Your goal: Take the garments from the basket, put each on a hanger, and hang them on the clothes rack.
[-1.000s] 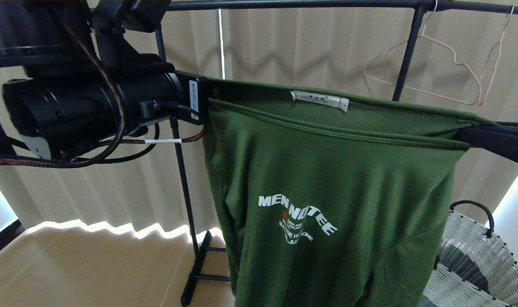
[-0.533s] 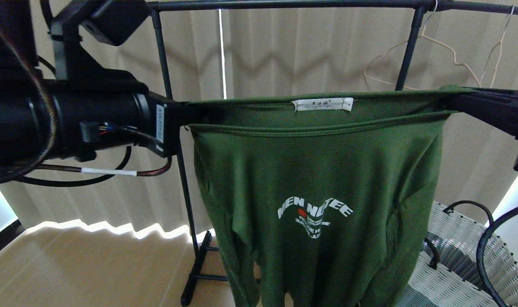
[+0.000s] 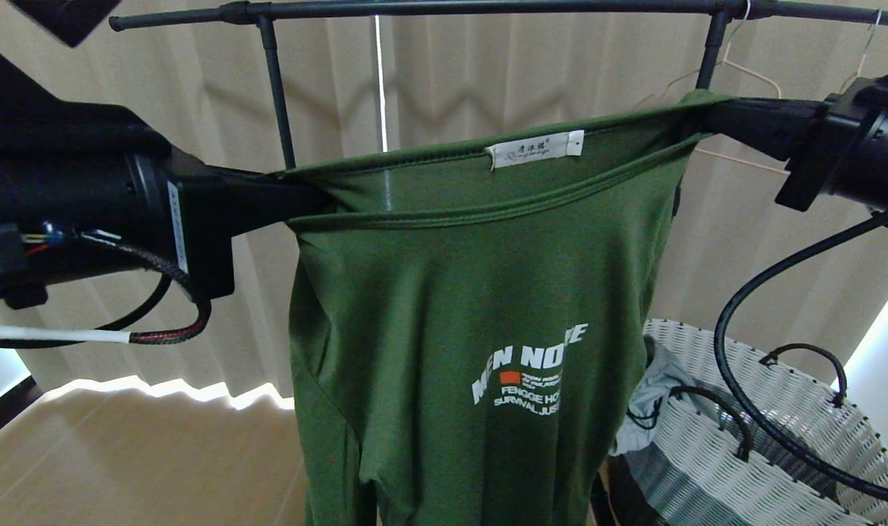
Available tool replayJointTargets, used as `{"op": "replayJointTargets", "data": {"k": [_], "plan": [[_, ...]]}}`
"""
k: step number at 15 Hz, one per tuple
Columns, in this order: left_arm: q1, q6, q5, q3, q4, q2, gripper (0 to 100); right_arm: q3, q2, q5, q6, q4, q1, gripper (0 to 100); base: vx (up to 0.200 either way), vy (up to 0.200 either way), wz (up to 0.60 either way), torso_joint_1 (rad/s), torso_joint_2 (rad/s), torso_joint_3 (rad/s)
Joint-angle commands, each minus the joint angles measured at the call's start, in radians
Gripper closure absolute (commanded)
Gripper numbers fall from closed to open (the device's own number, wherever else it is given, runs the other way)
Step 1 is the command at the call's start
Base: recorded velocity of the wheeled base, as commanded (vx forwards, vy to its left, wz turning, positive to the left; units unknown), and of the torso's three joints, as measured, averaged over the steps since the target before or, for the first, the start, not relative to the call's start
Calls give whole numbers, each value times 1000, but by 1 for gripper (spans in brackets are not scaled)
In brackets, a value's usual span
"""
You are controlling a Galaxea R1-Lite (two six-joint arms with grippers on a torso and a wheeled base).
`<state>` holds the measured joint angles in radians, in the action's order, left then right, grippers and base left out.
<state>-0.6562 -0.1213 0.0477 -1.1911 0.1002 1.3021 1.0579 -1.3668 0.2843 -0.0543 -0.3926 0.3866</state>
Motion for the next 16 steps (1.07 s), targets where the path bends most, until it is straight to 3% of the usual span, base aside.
{"op": "replayJointTargets", "data": {"k": [1, 3, 6, 7, 9, 12, 16], "plan": [[-3, -1, 0, 39, -8, -20, 100, 1, -11, -2, -1, 1, 0, 100, 0, 0, 0, 0, 0, 0], [7, -3, -3, 18, -24, -4, 100, 5, 12, -7, -4, 17, -17, 100, 0, 0, 0, 0, 0, 0], [52, 0, -9, -58, -214, 89, 100, 5, 63, -7, -6, 46, -58, 100, 0, 0, 0, 0, 0, 0], [69, 0, -14, -70, -235, 115, 100, 1, 89, -7, -6, 93, -60, 100, 0, 0, 0, 0, 0, 0], [73, 0, -17, -48, -234, 126, 100, -32, 137, -5, -4, 164, -60, 100, 0, 0, 0, 0, 0, 0], [72, 0, -48, 22, -237, 129, 100, -113, 156, -5, -6, 161, -57, 100, 0, 0, 0, 0, 0, 0], [70, 2, -69, 10, -238, 123, 100, -110, 155, -5, -7, 166, -51, 100, 0, 0, 0, 0, 0, 0]]}}
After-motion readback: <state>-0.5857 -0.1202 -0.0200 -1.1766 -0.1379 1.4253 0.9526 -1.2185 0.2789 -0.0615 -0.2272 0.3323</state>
